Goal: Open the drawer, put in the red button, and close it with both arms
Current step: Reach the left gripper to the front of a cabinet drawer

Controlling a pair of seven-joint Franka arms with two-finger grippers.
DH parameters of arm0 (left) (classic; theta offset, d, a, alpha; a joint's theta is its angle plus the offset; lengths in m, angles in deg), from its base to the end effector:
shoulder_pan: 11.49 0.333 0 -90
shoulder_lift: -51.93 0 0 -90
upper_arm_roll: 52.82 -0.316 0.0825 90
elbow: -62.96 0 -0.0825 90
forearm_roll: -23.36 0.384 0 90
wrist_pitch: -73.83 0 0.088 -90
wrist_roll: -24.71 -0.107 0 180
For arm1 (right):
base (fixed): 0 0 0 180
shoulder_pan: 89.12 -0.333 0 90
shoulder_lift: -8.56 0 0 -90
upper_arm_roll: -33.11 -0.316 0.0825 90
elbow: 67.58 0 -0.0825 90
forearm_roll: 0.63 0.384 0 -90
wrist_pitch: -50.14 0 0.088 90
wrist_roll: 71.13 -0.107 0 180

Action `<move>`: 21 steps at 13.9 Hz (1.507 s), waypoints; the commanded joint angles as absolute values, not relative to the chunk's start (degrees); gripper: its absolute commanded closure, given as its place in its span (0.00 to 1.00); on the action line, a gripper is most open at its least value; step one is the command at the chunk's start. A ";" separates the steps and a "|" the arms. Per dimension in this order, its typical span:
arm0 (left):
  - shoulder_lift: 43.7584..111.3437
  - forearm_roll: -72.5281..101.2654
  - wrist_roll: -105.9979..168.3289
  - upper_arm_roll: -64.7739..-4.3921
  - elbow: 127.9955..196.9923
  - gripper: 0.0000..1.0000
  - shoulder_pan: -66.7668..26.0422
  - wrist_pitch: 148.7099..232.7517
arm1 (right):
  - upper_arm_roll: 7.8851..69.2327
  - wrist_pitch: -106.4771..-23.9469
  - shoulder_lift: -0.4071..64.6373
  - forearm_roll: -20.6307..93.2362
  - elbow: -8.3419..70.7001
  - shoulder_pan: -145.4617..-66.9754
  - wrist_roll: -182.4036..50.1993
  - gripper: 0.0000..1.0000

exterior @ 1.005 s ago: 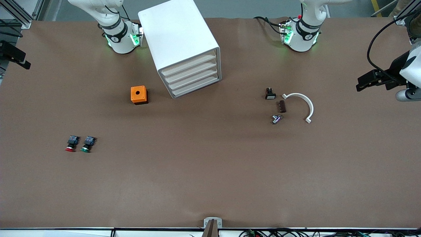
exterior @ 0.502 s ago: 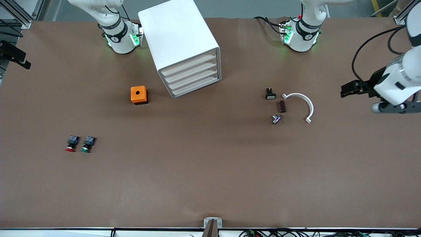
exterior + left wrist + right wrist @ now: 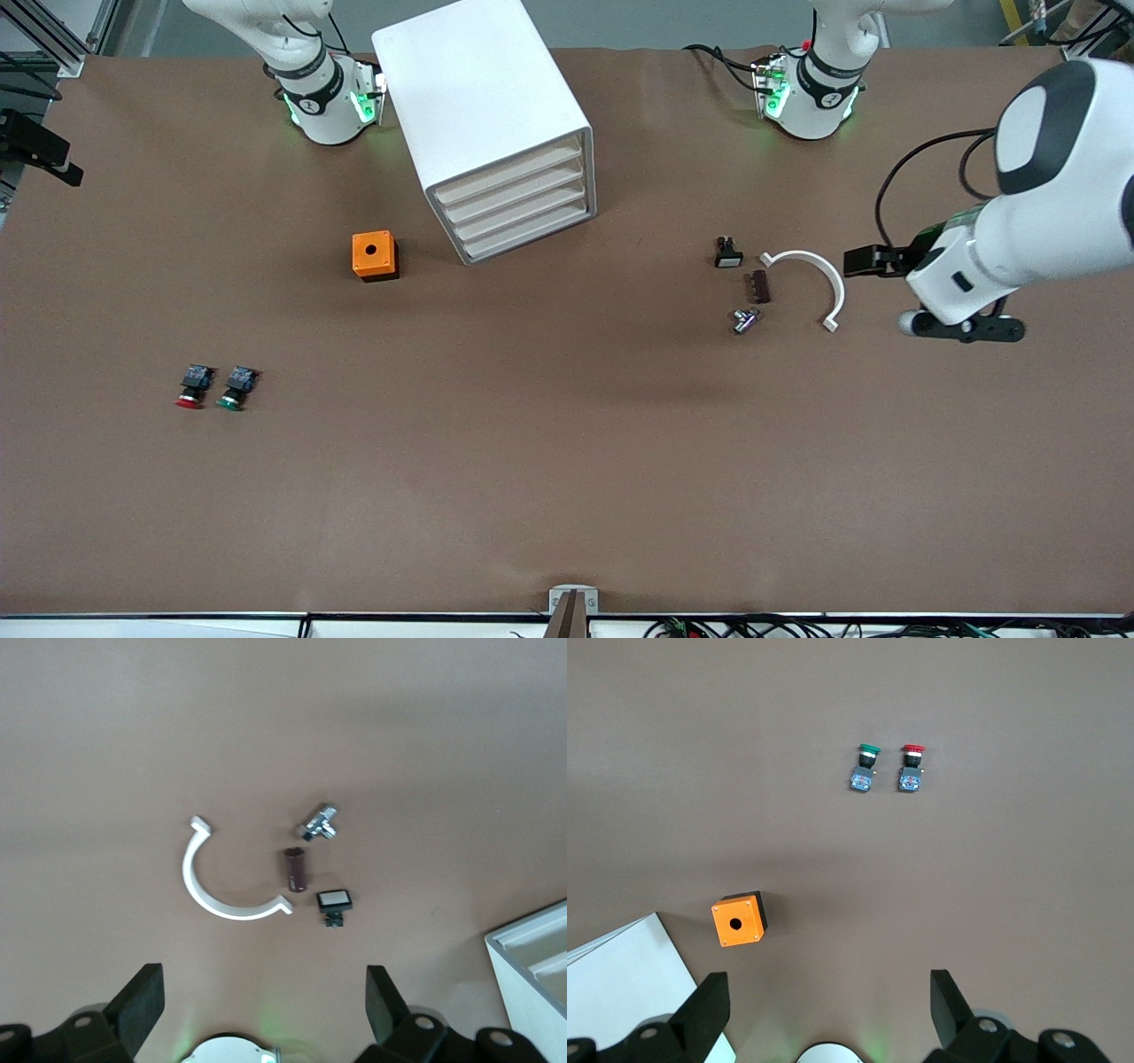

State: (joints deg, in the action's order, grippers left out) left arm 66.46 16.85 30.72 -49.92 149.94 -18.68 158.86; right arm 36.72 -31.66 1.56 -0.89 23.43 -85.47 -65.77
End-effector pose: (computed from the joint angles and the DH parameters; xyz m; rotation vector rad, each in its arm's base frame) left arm 0.5949 -0.1159 0.4959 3.0203 -0.0980 -0.4599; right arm 0.4962 -0.0661 0.6684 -3.1332 0.0519 0.0599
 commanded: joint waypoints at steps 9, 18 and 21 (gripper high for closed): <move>76.27 3.53 59.65 -50.01 148.30 0.00 -28.01 158.12 | 36.63 -31.94 0.48 -0.37 24.00 -85.60 -65.86 0.00; 85.85 -11.15 96.74 -50.01 140.04 0.00 -35.91 158.21 | 36.54 -32.03 0.48 -0.37 24.00 -85.60 -65.86 0.00; 89.01 -17.75 111.95 -50.01 139.08 0.00 -37.67 158.56 | 36.36 -32.65 0.57 -0.37 24.00 -85.78 -65.95 0.00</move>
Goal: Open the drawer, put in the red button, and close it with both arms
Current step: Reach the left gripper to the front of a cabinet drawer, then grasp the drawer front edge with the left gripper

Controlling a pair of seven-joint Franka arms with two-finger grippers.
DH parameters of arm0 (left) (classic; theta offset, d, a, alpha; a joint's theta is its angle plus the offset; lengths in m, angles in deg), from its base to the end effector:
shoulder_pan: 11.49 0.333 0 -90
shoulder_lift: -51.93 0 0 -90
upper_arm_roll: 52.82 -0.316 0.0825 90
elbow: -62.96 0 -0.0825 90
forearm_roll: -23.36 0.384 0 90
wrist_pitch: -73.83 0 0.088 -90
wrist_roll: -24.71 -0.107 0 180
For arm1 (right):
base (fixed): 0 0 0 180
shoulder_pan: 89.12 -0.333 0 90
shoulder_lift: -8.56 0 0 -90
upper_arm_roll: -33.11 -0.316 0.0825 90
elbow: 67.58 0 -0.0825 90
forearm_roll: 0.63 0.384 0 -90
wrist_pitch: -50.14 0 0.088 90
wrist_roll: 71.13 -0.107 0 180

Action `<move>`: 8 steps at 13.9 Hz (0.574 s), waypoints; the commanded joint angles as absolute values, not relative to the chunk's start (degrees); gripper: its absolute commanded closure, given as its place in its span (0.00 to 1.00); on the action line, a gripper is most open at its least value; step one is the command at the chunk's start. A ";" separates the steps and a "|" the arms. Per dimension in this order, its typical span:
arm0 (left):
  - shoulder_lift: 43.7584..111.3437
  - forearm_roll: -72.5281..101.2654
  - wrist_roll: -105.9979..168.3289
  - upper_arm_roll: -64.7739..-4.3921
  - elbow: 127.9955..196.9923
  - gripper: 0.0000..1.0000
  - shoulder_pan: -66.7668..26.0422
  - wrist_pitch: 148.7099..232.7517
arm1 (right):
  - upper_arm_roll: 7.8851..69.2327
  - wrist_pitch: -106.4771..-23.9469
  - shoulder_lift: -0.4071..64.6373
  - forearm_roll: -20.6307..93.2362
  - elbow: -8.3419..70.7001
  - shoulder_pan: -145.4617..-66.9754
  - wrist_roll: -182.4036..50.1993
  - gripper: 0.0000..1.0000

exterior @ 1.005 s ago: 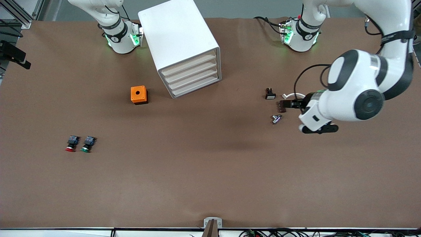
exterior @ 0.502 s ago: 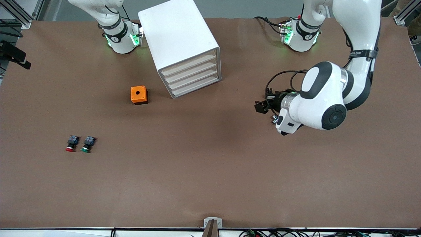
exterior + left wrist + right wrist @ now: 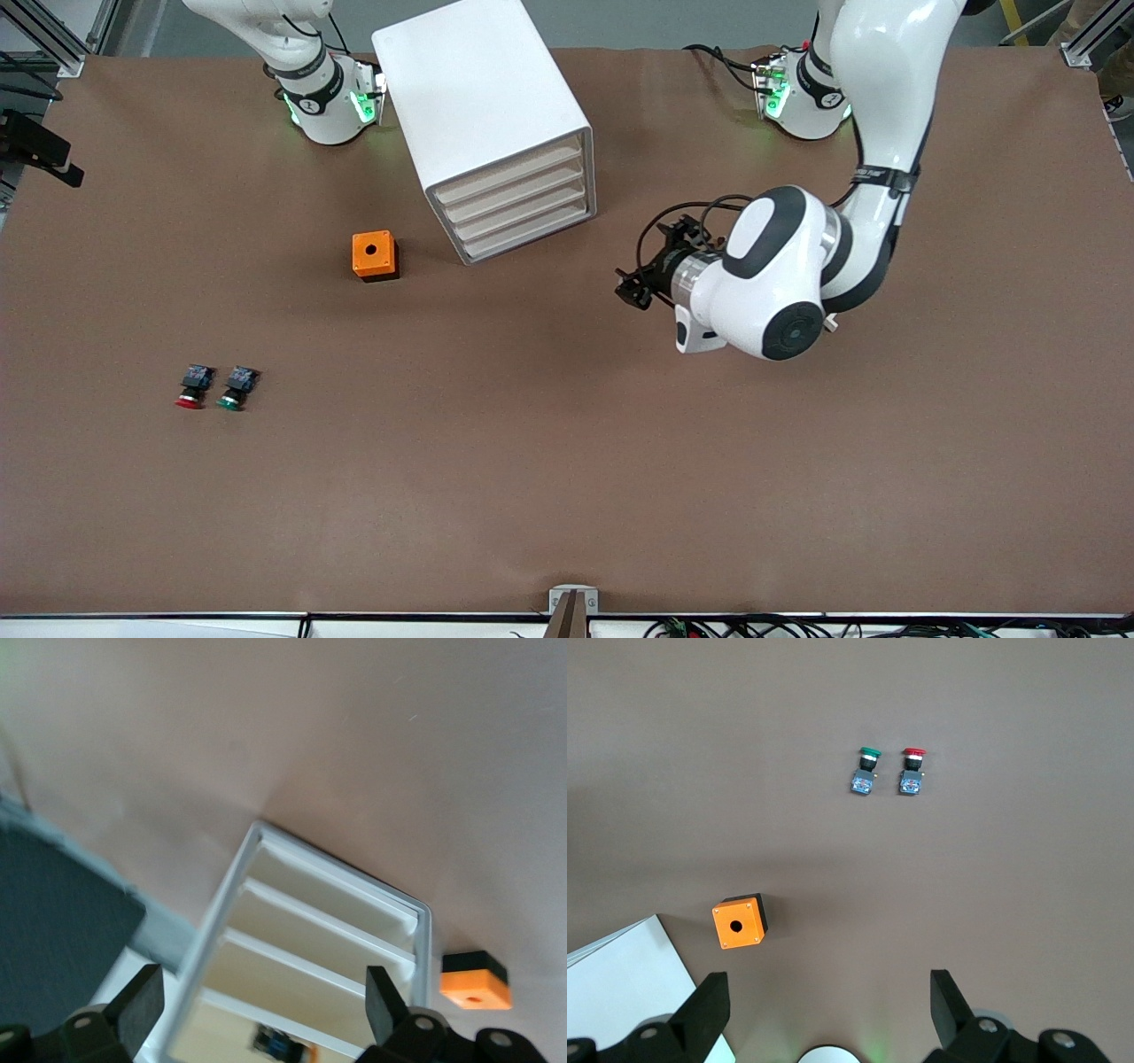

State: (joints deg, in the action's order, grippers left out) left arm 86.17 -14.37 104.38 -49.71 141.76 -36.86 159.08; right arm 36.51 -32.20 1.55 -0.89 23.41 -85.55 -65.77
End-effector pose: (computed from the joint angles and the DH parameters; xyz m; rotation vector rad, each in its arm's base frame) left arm 0.5587 -0.3743 0.3623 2.4967 1.3760 -1.2568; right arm 0.4975 -0.0636 0.6694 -3.1352 0.0440 0.0445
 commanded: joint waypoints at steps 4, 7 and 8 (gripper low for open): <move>91.92 -21.98 124.53 -50.01 138.19 0.00 -40.93 158.65 | 36.45 -32.65 0.57 -0.37 24.09 -85.69 -65.95 0.00; 93.76 -26.89 132.79 -50.01 138.46 0.00 -41.63 158.03 | 36.45 -32.56 0.57 -0.37 24.09 -85.69 -65.95 0.00; 94.64 -28.13 134.39 -50.01 138.54 0.00 -41.63 158.03 | 36.45 -32.47 0.57 -0.37 24.00 -85.69 -65.95 0.00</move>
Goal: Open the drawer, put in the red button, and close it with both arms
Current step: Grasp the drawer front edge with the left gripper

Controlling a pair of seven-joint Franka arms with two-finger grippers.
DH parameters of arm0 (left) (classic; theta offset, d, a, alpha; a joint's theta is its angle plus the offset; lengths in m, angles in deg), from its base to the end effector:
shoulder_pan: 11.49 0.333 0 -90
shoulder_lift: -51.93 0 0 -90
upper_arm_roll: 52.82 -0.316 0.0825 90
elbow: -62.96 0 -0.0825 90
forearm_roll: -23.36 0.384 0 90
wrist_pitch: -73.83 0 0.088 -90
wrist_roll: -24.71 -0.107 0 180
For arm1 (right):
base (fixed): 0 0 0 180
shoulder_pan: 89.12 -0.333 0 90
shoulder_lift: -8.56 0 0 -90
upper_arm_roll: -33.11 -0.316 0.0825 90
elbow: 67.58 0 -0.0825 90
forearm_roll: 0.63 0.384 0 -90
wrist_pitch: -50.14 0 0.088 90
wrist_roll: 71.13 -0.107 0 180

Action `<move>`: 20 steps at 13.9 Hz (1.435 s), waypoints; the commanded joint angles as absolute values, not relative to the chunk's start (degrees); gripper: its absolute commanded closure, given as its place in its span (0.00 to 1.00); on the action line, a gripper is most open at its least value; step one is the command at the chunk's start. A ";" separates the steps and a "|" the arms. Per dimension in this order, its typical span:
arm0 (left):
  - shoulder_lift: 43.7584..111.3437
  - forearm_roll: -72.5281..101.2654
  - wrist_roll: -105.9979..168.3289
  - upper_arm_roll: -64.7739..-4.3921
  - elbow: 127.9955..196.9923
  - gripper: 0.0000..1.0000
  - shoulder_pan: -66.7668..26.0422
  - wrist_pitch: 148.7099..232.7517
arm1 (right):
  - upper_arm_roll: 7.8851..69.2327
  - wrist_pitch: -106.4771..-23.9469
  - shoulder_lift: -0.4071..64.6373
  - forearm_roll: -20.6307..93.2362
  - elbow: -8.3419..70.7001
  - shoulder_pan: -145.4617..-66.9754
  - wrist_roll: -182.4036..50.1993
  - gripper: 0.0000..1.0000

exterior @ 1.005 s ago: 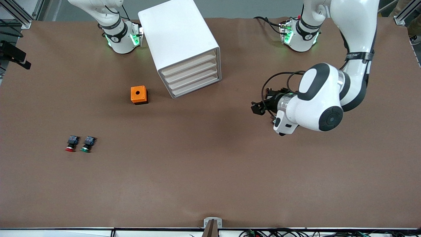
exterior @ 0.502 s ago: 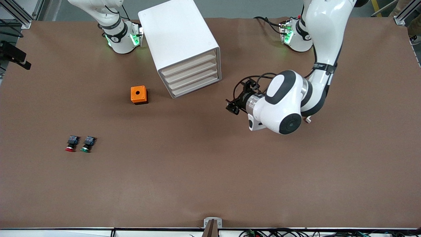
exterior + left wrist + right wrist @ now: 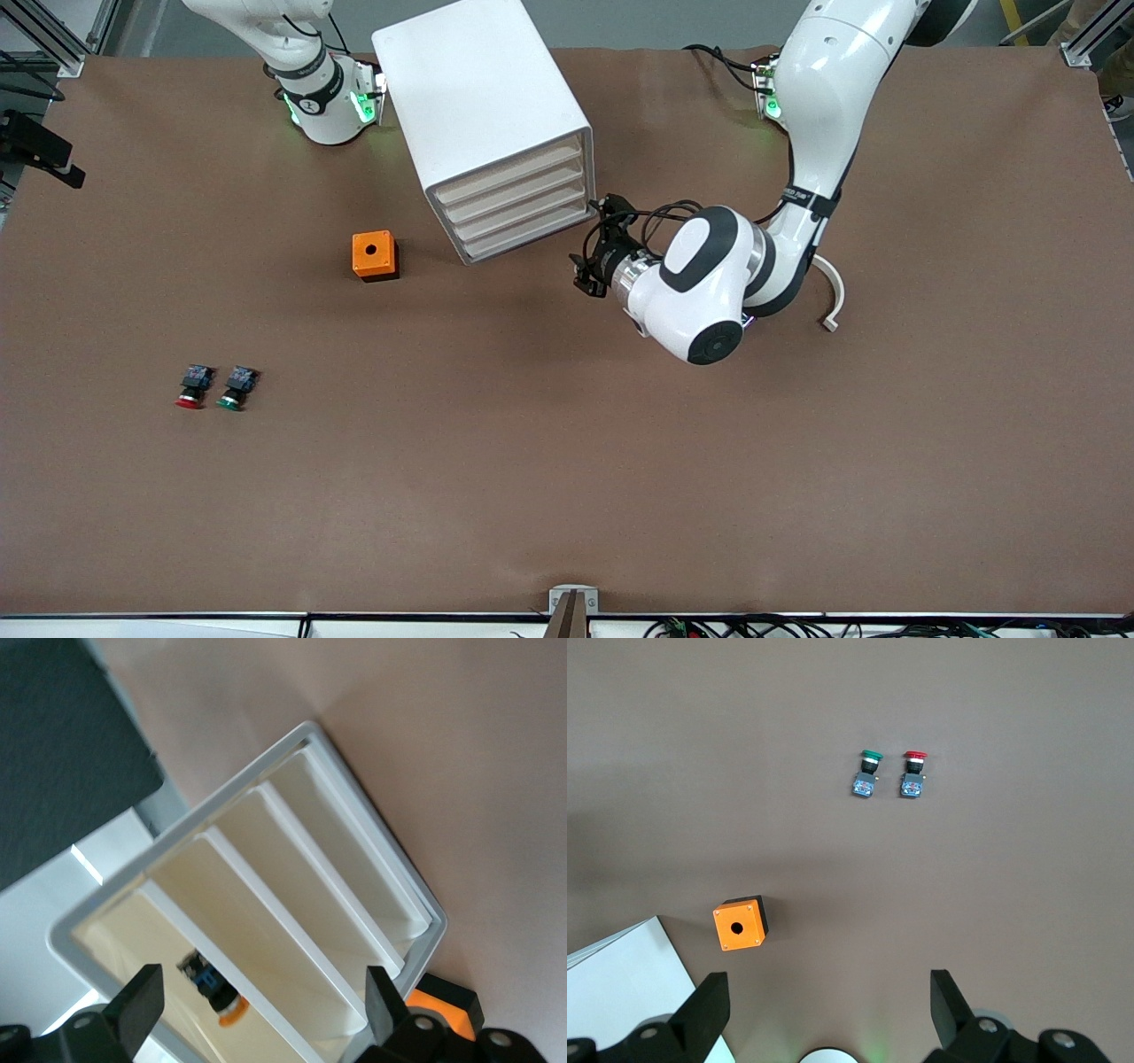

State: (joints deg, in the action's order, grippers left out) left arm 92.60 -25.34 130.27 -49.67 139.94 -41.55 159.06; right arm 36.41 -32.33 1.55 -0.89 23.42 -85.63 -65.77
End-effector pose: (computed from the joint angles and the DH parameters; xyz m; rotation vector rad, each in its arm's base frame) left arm 0.5291 -0.4387 0.3142 -1.9378 -1.7224 1.4390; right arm 0.4979 -0.0620 0.6696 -3.1357 0.0392 0.0413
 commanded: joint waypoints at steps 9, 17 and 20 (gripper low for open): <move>100.97 -33.15 143.98 -49.48 138.72 0.00 -43.39 152.76 | 36.62 -32.56 0.57 -0.37 24.09 -85.52 -65.95 0.00; 103.87 -34.82 145.56 -47.38 140.30 0.43 -43.48 152.06 | 36.71 -32.65 0.57 -0.37 24.09 -85.60 -65.95 0.00; 104.14 -34.91 147.14 -46.14 141.70 0.43 -43.48 151.09 | 36.71 -32.65 0.57 -0.37 24.09 -85.60 -65.95 0.00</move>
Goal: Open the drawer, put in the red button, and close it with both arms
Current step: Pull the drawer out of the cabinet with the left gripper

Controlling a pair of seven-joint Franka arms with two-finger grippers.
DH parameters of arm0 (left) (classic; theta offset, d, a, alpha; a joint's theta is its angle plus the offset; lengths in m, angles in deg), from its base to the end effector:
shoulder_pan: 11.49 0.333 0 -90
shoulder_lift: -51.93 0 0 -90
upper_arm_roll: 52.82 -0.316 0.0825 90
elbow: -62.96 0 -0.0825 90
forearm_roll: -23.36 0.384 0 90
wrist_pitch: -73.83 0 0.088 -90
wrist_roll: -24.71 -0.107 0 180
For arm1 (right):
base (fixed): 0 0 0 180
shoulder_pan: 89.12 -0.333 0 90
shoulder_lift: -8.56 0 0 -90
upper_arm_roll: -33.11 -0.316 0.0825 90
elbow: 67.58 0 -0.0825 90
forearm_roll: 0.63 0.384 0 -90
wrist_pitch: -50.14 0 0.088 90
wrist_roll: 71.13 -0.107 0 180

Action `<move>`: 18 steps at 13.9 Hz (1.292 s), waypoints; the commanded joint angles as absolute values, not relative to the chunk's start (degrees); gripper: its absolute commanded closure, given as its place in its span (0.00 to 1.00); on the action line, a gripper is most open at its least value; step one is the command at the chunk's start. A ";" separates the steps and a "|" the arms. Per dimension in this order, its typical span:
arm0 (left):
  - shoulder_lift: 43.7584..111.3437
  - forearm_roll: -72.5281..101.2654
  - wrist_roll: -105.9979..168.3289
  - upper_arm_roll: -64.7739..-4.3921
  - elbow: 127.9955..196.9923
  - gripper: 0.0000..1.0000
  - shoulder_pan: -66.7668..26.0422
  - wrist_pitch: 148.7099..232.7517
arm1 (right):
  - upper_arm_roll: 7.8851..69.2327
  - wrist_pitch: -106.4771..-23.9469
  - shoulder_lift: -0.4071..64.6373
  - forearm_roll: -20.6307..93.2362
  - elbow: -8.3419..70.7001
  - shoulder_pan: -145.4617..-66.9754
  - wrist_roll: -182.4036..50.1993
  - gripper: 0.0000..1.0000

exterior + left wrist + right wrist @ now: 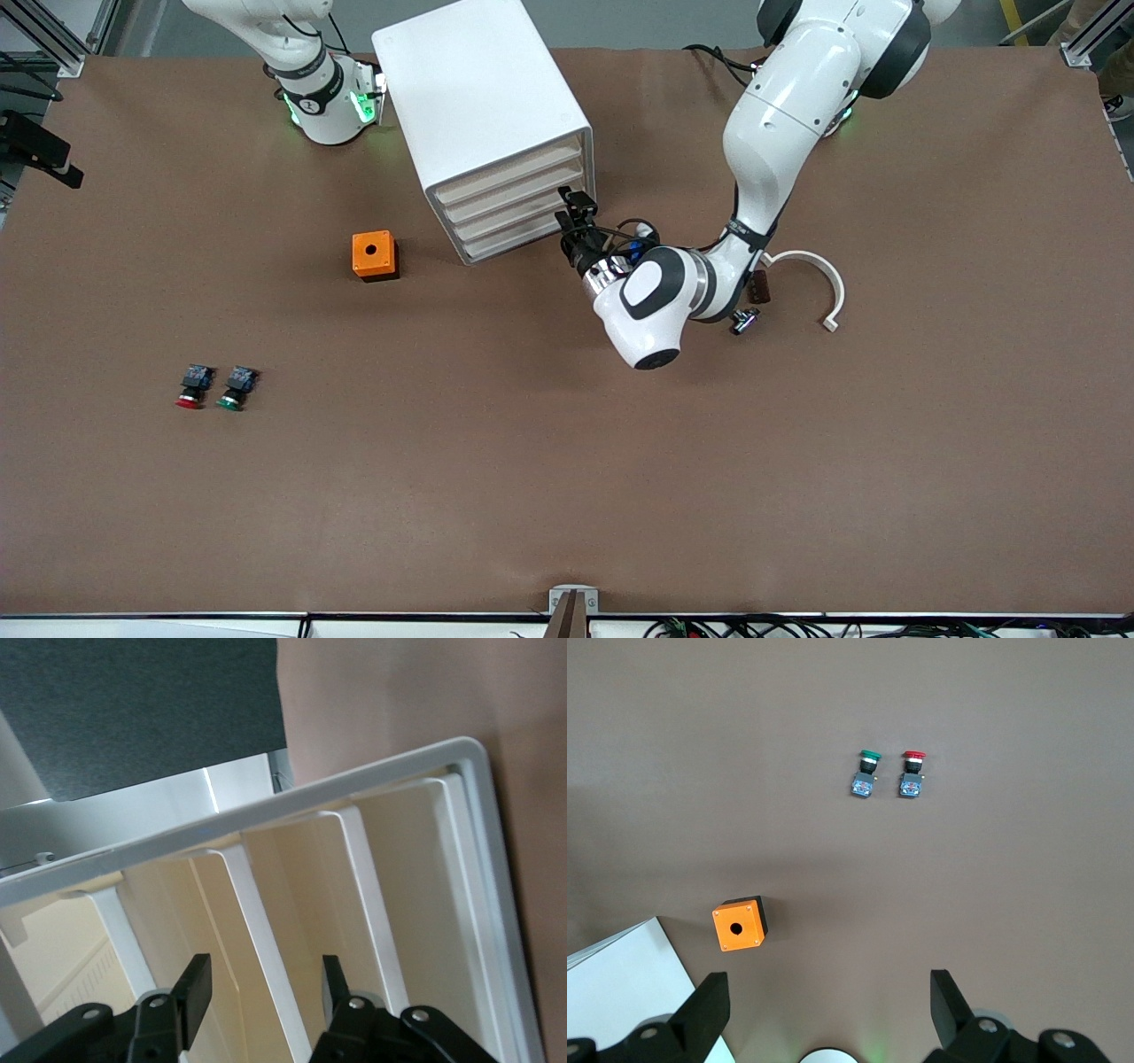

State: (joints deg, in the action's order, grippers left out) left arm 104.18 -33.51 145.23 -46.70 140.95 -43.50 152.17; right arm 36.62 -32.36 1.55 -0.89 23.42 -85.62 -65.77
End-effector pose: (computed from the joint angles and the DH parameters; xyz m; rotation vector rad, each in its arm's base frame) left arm 0.4629 -0.4749 0.1943 -1.3465 -1.5940 1.5129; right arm 0.4977 -0.0640 0.6696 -3.1352 0.0451 0.0404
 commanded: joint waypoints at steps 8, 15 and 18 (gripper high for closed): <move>106.51 -36.58 149.78 -45.00 142.67 0.51 -46.38 149.42 | 36.71 -32.65 0.57 -0.37 24.09 -85.52 -65.95 0.00; 106.69 -36.93 151.37 -45.00 142.50 0.83 -47.00 148.98 | 36.80 -32.65 0.57 -0.37 24.09 -85.34 -65.95 0.00; 106.69 -37.37 151.10 -45.09 142.41 0.88 -46.73 149.06 | 36.80 -32.56 0.57 -0.37 24.09 -85.34 -65.95 0.00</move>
